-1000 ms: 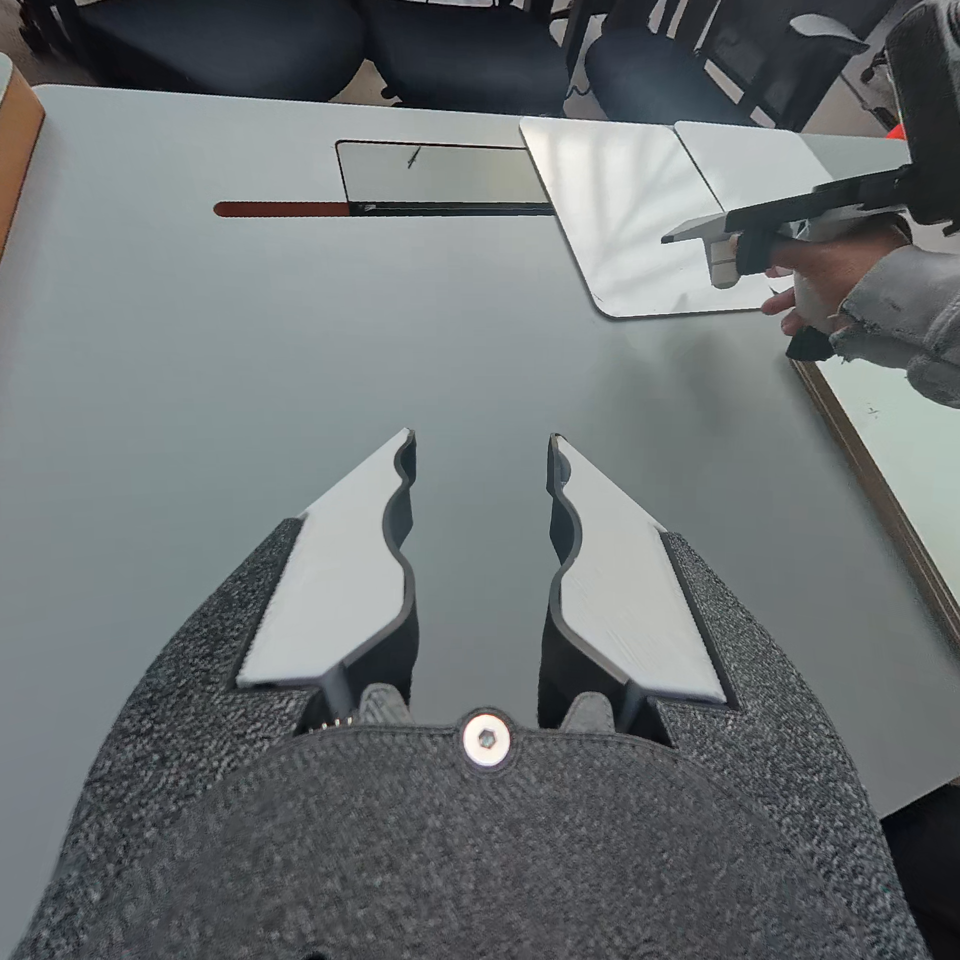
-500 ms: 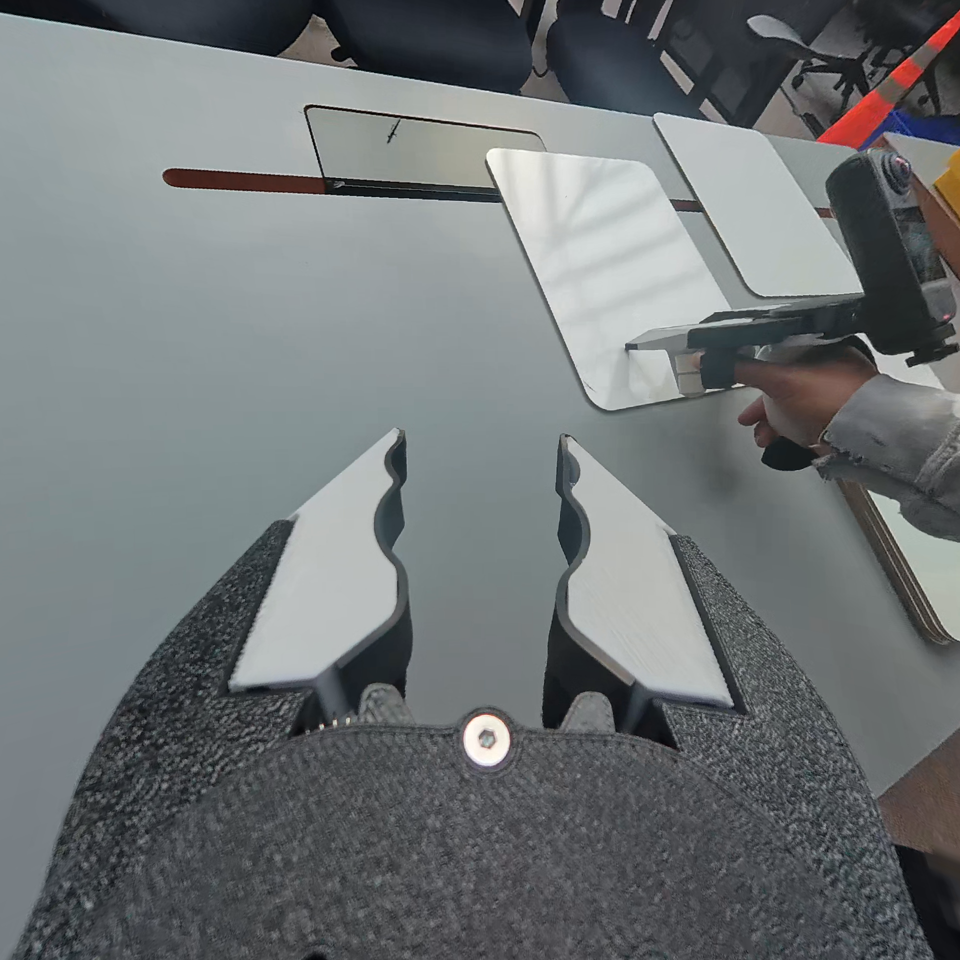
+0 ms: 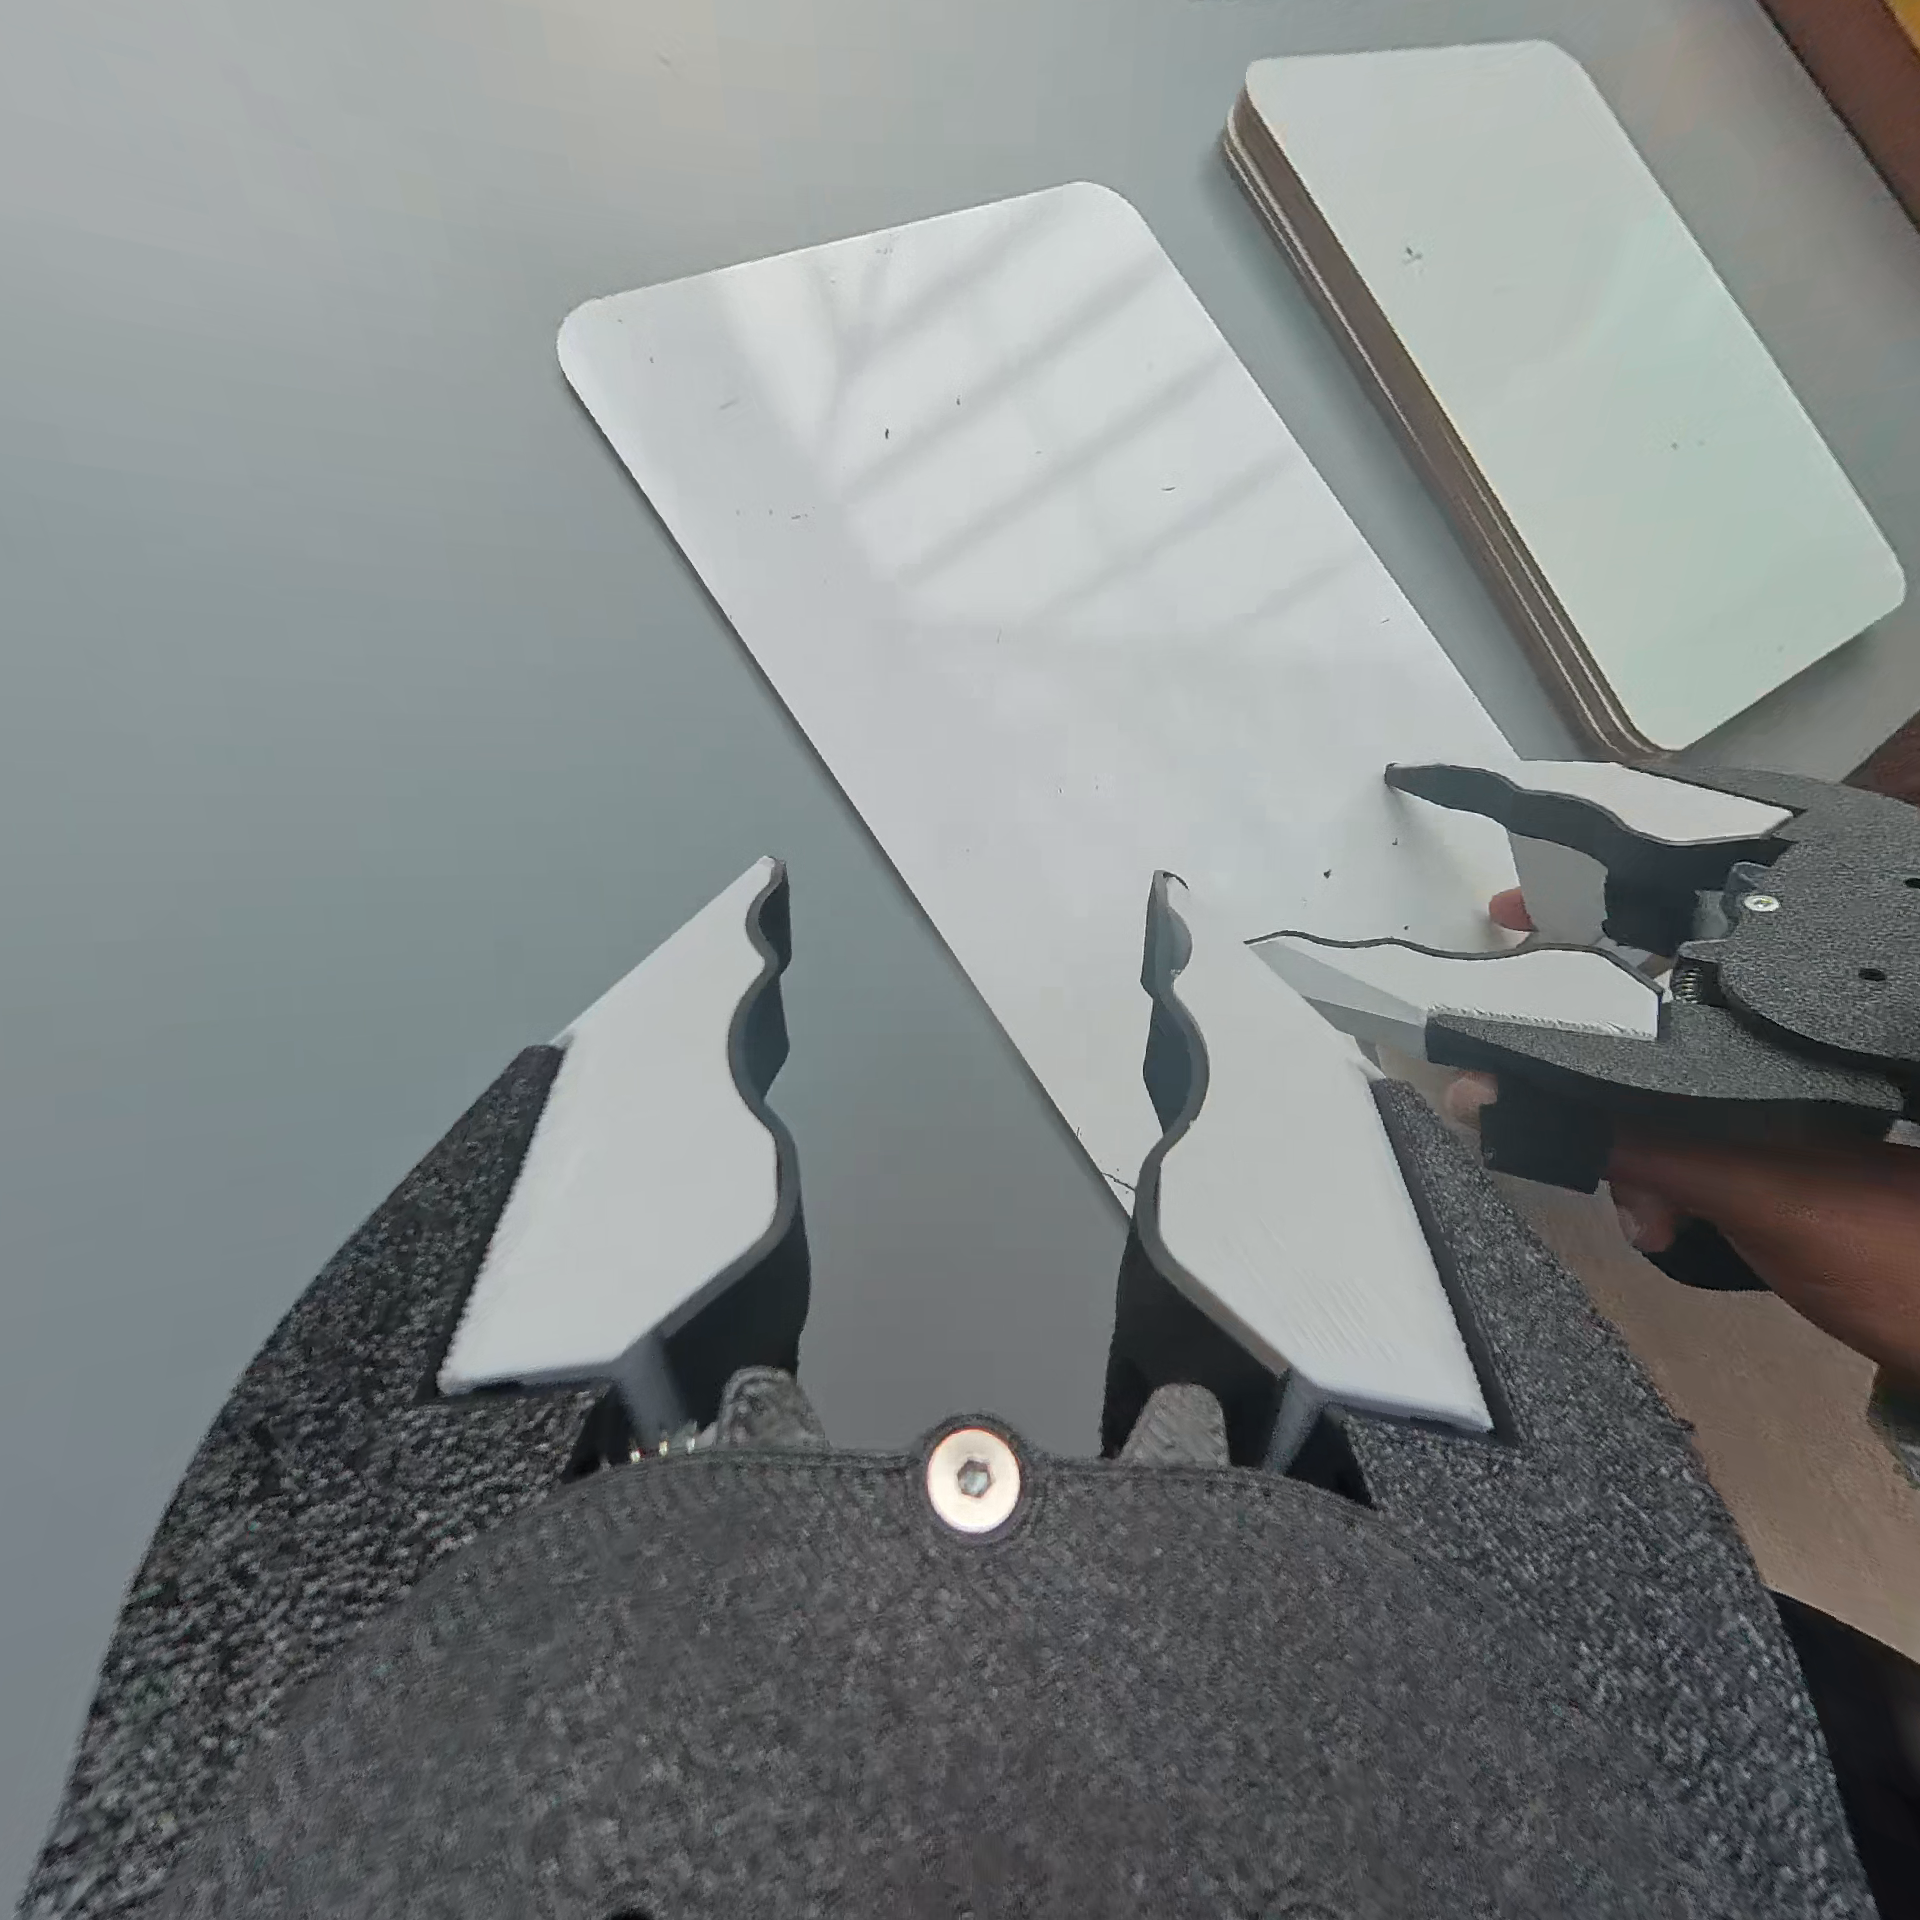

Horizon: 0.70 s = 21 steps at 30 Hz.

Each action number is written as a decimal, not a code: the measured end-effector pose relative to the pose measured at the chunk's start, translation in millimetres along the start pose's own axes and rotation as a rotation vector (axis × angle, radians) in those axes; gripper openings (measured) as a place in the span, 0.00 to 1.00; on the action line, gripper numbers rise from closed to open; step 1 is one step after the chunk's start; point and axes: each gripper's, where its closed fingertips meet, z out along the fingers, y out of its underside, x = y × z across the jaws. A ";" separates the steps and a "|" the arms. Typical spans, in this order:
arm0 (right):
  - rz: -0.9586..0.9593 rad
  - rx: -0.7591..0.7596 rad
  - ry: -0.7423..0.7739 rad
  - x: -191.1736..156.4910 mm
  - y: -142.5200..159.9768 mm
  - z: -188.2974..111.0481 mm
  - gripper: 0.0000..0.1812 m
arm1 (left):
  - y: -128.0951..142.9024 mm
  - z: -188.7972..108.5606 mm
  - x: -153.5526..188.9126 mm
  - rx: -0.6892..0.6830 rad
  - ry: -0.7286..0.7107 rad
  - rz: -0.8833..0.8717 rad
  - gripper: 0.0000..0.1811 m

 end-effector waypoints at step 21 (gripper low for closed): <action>1.060 0.261 -0.441 -2.4 119.4 -69.2 0.60 | 150.4 -13.4 92.9 -0.153 -0.107 0.187 0.39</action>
